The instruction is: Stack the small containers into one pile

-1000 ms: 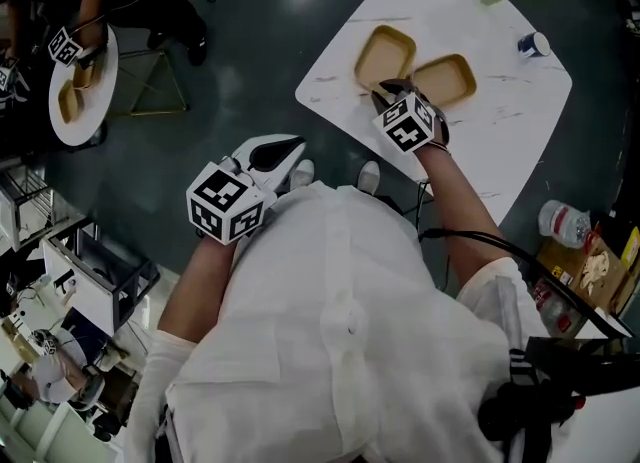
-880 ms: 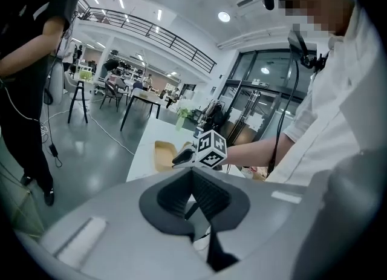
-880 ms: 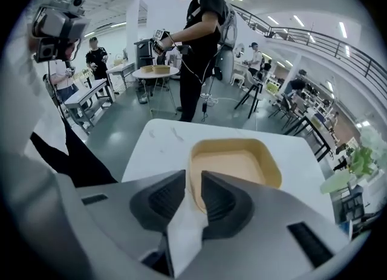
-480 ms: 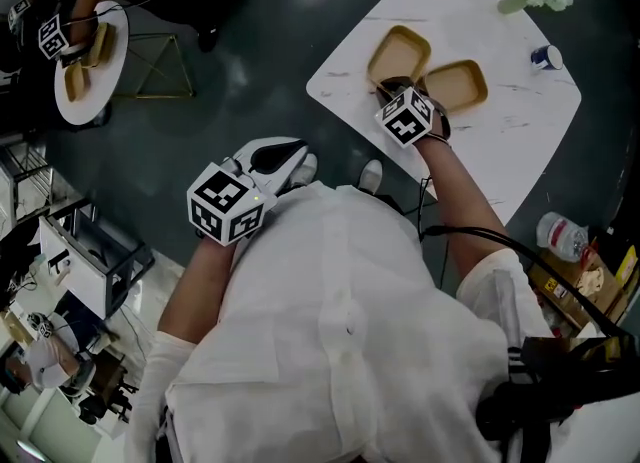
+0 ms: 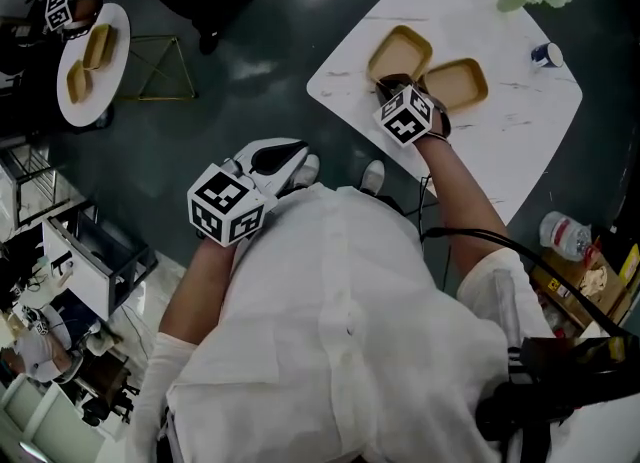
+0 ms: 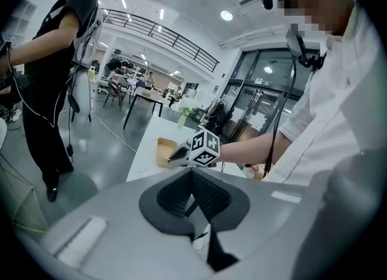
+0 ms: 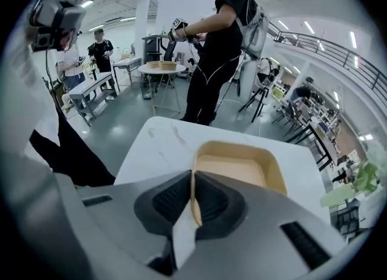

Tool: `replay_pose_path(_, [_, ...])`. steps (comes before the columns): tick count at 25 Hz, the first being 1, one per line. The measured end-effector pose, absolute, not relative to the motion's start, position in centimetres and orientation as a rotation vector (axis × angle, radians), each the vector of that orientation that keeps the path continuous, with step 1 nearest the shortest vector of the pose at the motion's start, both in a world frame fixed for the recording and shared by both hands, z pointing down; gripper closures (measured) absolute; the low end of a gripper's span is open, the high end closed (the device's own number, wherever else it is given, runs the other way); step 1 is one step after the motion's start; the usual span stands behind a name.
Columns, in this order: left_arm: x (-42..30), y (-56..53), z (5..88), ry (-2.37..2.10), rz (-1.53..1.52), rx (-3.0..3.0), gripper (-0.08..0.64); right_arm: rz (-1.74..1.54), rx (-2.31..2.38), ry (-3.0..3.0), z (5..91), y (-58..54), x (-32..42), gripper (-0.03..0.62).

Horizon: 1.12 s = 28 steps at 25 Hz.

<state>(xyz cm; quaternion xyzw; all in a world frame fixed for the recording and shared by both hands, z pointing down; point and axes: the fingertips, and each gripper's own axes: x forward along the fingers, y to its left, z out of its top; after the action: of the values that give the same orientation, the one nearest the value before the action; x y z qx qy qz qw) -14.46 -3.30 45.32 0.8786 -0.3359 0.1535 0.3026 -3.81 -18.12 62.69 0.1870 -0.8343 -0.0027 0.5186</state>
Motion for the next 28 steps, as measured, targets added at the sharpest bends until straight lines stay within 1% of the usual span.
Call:
replay_pose_path(14, [-12.7,-3.9,44.5,-0.826,0.427,2.389,0.554,-0.066,0.599,-2.1,55.5,-19.3,-4.3,0.575])
replay_pose_path(19, [-11.7,-4.3,44.3,-0.785,0.434,2.418,0.554,-0.057,0.69,-2.083,53.9,-19.9,-2.5,0.575])
replay_pose_path(28, [-9.3,-4.9,43.9,-0.712,0.437,2.464,0.554,0.015,0.848,-2.009,53.3,-20.2,3.0,0.575])
